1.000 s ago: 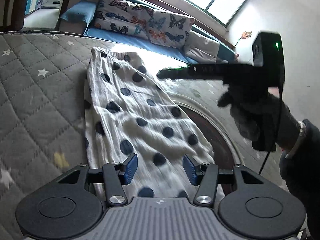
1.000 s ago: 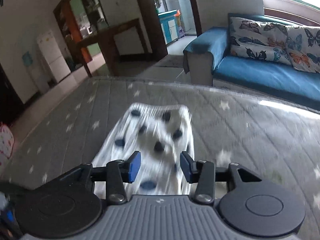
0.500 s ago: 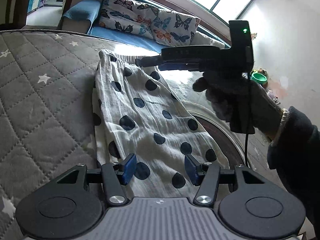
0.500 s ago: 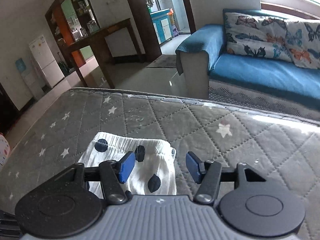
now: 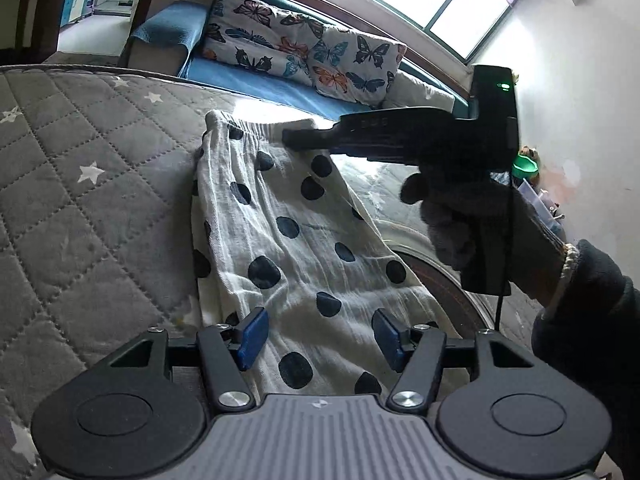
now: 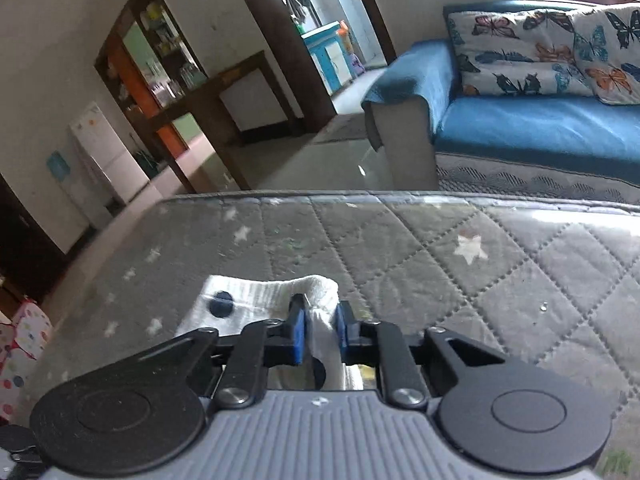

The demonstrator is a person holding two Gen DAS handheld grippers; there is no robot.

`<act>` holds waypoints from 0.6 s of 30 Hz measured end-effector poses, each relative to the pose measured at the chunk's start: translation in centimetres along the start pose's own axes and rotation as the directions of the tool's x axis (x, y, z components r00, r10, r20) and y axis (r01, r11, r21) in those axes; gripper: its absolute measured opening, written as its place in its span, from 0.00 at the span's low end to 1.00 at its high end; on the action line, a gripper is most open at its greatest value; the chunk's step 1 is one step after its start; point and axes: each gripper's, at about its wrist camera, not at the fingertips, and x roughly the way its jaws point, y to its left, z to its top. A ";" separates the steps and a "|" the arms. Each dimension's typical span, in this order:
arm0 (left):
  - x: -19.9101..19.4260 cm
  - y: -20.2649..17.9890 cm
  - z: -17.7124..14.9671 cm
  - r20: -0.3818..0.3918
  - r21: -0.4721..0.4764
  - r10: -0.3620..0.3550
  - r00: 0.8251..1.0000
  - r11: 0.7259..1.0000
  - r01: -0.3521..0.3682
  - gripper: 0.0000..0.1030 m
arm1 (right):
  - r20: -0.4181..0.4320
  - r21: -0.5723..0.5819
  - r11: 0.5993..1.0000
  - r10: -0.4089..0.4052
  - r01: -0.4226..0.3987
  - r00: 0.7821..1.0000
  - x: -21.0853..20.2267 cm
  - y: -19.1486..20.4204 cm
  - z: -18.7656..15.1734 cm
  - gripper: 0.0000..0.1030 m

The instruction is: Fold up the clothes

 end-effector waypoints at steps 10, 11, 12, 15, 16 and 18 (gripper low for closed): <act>-2.6 0.8 -1.1 0.040 -0.030 0.015 0.999 0.999 -0.014 0.64 | 0.044 -0.091 0.990 0.114 -0.110 0.992 -5.9 3.9 -0.6 0.11; -3.1 1.1 -1.3 0.045 -0.037 0.019 0.999 0.999 -0.018 0.64 | 0.044 -0.111 0.987 0.120 -0.114 0.992 -6.5 4.5 -1.0 0.11; -3.7 1.3 -1.6 0.052 -0.045 0.026 0.998 0.999 -0.023 0.65 | 0.040 -0.134 0.984 0.125 -0.119 0.991 -7.3 5.3 -1.4 0.11; -5.6 2.2 -2.4 0.074 -0.075 0.047 0.996 0.996 -0.042 0.65 | 0.025 -0.184 0.974 0.139 -0.132 0.990 -9.3 7.3 -2.7 0.11; -6.2 2.5 -2.7 0.082 -0.087 0.053 0.995 0.995 -0.046 0.65 | 0.019 -0.212 0.968 0.143 -0.135 0.990 -10.2 8.2 -3.4 0.11; -7.5 3.0 -3.2 0.097 -0.109 0.065 0.993 0.993 -0.054 0.66 | 0.007 -0.254 0.956 0.151 -0.144 0.988 -11.8 9.7 -4.7 0.11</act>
